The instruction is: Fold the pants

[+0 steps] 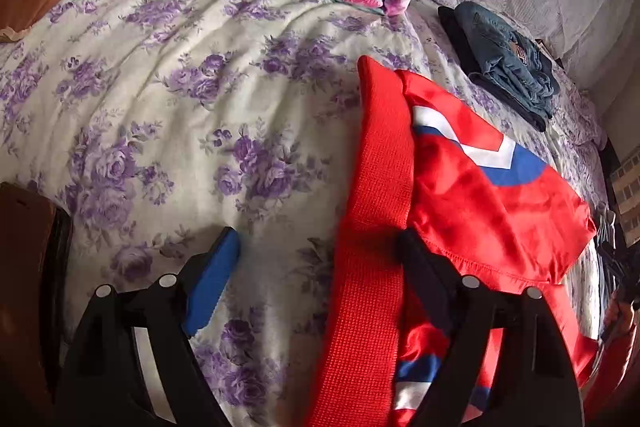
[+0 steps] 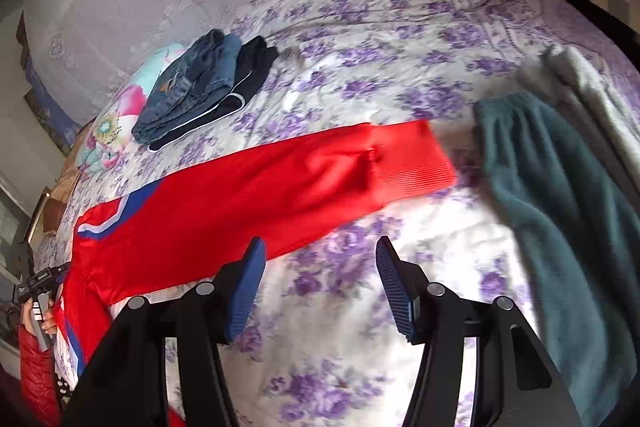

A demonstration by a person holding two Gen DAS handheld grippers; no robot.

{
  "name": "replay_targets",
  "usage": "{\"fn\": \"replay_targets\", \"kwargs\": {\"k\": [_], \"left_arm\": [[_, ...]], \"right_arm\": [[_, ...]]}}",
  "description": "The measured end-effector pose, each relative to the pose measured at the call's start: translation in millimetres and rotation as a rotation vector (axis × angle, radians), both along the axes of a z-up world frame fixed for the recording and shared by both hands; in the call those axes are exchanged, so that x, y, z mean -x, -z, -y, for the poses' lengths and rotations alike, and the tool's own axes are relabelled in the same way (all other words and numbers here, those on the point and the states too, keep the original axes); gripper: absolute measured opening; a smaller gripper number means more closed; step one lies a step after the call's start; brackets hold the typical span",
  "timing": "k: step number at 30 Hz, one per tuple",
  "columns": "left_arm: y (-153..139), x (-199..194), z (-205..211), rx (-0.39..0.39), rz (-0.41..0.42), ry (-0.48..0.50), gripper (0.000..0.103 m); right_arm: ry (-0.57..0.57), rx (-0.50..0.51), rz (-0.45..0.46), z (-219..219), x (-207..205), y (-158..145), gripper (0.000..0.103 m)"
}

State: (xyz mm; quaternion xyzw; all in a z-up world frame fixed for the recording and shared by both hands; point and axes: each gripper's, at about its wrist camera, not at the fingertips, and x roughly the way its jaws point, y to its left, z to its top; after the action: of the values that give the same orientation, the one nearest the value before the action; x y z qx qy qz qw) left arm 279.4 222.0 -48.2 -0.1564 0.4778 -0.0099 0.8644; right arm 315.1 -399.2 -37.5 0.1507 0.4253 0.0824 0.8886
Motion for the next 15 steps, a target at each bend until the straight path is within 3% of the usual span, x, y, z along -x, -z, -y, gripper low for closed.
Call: {"fn": "replay_targets", "kwargs": {"k": [3,6,10,11,13,15], "left_arm": [[-3.6,14.6,-3.7,0.022,0.002,0.000,0.079],[-5.4,33.7,-10.6,0.047,-0.009,0.021,0.079],[-2.0,58.5,-0.6,-0.111,-0.006,0.070,0.081],[-2.7,62.4,-0.6,-0.119,-0.001,0.065,0.081],[-5.2,66.0,-6.1,-0.085,-0.003,0.038,0.080],[-8.5,68.0,-11.3,-0.042,0.004,0.015,0.079]], "right_arm": [[-0.035,0.060,-0.047,-21.2,-4.8,18.5,0.058],[-0.032,0.126,-0.023,-28.7,-3.1,20.8,0.059],[-0.037,0.206,0.065,-44.9,2.3,-1.6,0.059],[-0.050,0.221,0.090,-52.0,1.8,-7.5,0.060],[-0.090,0.242,0.109,-65.2,-2.2,-12.6,0.066],[-0.152,0.274,0.068,-79.3,-11.6,-3.3,0.070]]}}
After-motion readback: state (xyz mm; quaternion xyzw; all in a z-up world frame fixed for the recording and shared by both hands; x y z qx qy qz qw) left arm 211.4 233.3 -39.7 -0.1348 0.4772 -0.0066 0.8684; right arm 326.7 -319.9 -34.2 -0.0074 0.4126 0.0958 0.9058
